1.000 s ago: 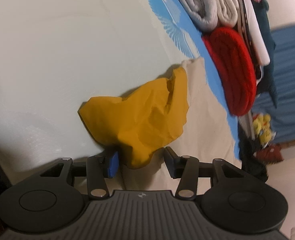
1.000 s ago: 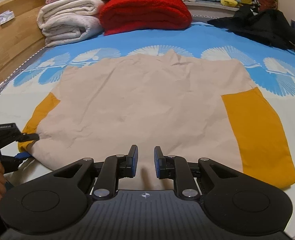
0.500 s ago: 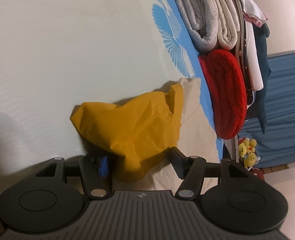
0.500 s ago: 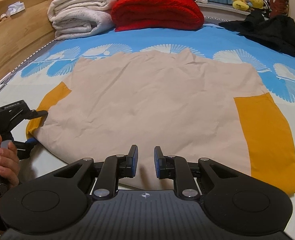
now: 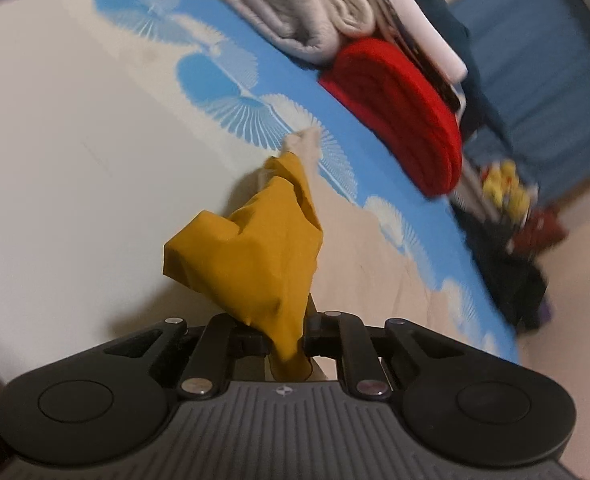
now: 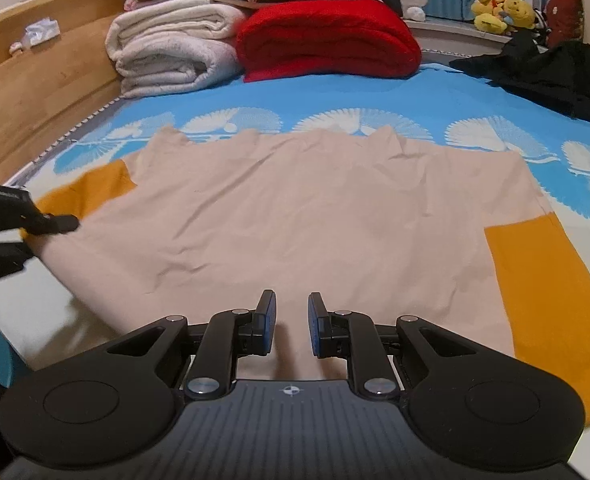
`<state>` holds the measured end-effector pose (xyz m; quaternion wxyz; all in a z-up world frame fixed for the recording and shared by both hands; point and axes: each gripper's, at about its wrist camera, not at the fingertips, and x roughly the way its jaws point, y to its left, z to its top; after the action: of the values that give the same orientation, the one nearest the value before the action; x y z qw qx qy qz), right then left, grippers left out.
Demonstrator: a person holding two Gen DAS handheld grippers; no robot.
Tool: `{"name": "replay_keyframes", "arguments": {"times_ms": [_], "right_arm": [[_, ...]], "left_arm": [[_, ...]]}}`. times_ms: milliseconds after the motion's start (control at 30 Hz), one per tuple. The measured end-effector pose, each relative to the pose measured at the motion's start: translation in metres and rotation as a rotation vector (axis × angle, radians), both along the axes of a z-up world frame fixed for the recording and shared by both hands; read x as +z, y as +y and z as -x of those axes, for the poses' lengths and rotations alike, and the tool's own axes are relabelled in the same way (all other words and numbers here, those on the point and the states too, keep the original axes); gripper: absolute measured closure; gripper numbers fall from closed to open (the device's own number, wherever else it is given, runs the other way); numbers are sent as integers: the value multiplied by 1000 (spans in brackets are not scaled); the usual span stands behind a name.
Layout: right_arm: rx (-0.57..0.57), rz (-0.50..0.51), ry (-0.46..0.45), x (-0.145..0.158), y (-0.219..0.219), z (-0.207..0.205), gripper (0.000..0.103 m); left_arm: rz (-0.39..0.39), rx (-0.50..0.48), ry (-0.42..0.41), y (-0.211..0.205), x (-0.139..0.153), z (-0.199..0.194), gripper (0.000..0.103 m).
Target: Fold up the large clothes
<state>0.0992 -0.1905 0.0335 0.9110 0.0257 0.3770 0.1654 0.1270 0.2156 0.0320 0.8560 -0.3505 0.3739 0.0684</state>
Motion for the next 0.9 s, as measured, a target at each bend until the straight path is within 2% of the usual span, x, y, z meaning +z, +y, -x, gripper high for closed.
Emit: {"name": "replay_keyframes", "arguments": {"times_ms": [133,233,300,333,400,467,533,600,767,900], "right_arm": [[75,-36,-12,5,19,3,85],[165,-69,-8,8,37,5,85],[214,-81,29,5,50,3,85],[235,-77,65,0,57,0,85],[238,16,178,-24,73,-9,85],[226,109,248,-48,83,-17,85],[203,120,259,-54,89,-25,85],[183,118,264,-55,91,-31,85],[181,115,223,-47,90,-20,86],[115,58,5,-10,68,2,86]], "left_arm": [[-110,-105,38,20,22,7,88],[-192,-181,6,29,23,15,88],[-180,-170,26,34,13,21,88],[-138,-142,42,36,7,20,88],[-108,-109,38,39,3,22,88],[-132,-100,24,32,3,20,88],[-189,-123,17,23,8,16,88],[-200,-133,6,20,12,16,88],[-197,-116,16,21,13,16,88],[-213,-113,5,12,19,15,88]]}}
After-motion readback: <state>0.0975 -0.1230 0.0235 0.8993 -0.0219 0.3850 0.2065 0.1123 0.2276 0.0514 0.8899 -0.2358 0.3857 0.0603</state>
